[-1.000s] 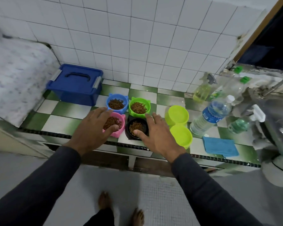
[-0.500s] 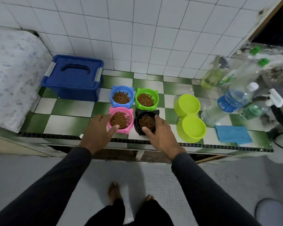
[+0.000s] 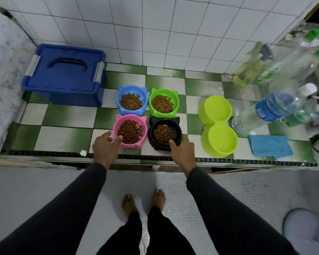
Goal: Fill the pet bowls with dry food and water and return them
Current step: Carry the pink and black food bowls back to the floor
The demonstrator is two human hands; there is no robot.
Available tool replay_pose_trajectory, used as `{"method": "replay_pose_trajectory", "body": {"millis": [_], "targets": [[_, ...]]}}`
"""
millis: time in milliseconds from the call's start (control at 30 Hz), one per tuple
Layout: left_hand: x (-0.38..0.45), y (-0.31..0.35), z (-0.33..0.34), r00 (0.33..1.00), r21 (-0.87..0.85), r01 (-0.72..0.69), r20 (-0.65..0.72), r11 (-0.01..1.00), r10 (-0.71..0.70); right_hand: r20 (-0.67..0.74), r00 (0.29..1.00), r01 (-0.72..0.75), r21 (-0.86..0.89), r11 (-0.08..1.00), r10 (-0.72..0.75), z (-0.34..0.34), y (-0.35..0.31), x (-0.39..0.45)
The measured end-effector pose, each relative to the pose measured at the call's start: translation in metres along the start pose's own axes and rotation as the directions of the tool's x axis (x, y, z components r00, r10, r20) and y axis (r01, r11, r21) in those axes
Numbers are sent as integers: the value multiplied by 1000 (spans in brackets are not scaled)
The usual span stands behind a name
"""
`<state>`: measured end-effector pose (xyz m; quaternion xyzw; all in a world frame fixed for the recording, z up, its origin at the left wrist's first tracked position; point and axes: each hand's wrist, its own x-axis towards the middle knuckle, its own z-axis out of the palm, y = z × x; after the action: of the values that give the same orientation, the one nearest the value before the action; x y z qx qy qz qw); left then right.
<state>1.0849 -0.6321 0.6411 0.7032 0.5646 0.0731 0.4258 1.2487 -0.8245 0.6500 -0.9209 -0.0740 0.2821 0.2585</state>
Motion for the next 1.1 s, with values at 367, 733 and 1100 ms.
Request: {"method": "replay_pose_trajectory", "body": {"millis": [367,733,1100], "targets": [[17,-6,17,999,-39,36,15,999,-35,-65,996,-70,-15,997,69,15,5,28],[12,3,22,994,-73,83,-63,994,-87,-137,969,-179,191,965,207,17,-7,24],[7,5,14,937,-754,326,176,570,-302,-105,952,-171,601,781,289,16,-13,15]]}}
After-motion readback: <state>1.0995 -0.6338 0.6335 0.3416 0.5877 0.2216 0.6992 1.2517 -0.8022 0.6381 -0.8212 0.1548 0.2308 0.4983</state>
